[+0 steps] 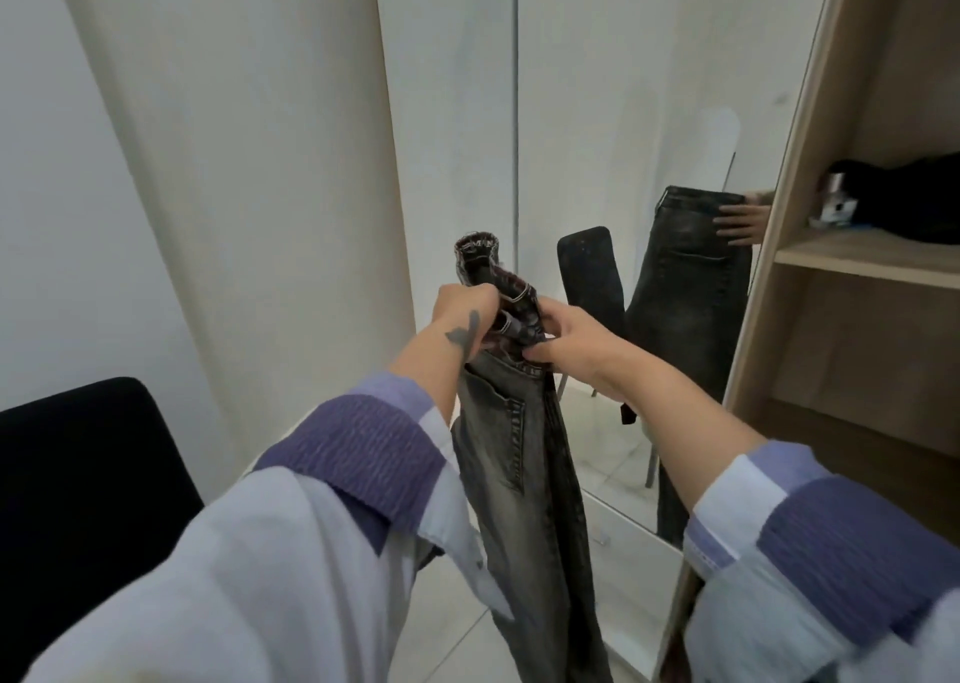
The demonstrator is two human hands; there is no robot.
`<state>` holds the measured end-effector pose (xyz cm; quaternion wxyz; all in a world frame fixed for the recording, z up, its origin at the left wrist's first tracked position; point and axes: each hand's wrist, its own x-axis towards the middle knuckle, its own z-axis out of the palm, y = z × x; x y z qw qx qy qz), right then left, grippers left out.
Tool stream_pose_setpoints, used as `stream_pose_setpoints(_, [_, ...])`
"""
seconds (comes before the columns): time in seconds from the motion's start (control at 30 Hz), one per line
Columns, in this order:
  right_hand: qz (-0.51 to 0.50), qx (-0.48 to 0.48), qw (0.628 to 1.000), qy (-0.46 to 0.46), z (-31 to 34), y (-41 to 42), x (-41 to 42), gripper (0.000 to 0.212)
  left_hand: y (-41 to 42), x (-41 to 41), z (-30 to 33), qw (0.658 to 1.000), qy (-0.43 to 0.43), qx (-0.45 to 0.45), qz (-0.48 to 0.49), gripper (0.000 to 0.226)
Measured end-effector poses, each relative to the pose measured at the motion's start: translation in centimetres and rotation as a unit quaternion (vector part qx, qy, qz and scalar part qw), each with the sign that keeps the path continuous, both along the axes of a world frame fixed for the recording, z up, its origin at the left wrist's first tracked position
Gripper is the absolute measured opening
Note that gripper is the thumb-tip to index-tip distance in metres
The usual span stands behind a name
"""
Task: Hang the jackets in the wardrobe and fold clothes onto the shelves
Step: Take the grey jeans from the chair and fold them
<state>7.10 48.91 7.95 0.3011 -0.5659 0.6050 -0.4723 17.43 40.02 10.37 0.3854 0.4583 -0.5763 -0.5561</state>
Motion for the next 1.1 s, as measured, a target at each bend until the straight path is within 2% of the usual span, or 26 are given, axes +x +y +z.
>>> stream_pose_setpoints(0.1, [-0.036,-0.03,0.998,-0.034,-0.3,-0.2,1.1,0.038,0.0,2.1,-0.3,0.999,0.031,0.015,-0.018,0.022])
stream_pose_setpoints(0.2, [-0.033,-0.049,0.994,-0.094,0.0,-0.7,2.4,0.038,-0.8,5.0,-1.5,0.993,-0.054,-0.098,0.047,0.037])
stream_pose_setpoints(0.27, [-0.009,-0.056,0.991,-0.123,0.7,-1.1,3.5,0.038,-1.2,7.5,-2.7,0.978,-0.093,-0.151,0.113,0.054])
stream_pose_setpoints(0.33, [0.021,-0.066,0.985,-0.157,1.7,-1.3,4.6,0.035,-1.3,10.2,-4.1,0.969,-0.101,-0.156,0.161,0.075])
stream_pose_setpoints(0.4, [0.054,-0.064,0.98,-0.182,2.7,-1.4,5.6,0.031,-0.9,12.9,-5.0,0.979,-0.04,-0.121,0.162,0.11])
stream_pose_setpoints(0.43, [0.069,-0.06,0.977,-0.192,3.0,-1.6,6.1,0.029,-0.7,14.3,-5.3,0.982,0.001,-0.106,0.158,0.116])
stream_pose_setpoints(0.5, [0.096,-0.055,0.97,-0.217,3.5,-2.0,7.3,0.028,0.2,16.8,-4.9,0.979,0.046,-0.117,0.163,0.1])
stream_pose_setpoints(0.6, [0.113,-0.055,0.952,-0.278,3.7,-2.5,9.7,0.026,1.6,19.8,-3.8,0.951,0.016,-0.205,0.233,0.066])
stream_pose_setpoints(0.67, [0.121,-0.056,0.95,-0.282,3.8,-2.6,11.5,0.021,2.7,21.5,-3.2,0.927,-0.024,-0.244,0.285,0.053])
stream_pose_setpoints(0.8, [0.109,-0.046,0.968,-0.223,4.0,-3.3,15.2,0.021,4.9,24.8,-1.8,0.883,-0.119,-0.262,0.37,0.051])
stream_pose_setpoints(0.87, [0.101,-0.034,0.975,-0.193,4.4,-3.7,16.9,0.022,5.8,26.4,-1.0,0.873,-0.147,-0.259,0.387,0.055])
stream_pose_setpoints(1.1, [0.132,-0.002,0.975,-0.176,6.2,-4.9,23.0,0.018,8.3,32.2,2.0,0.825,-0.224,-0.258,0.45,0.057])
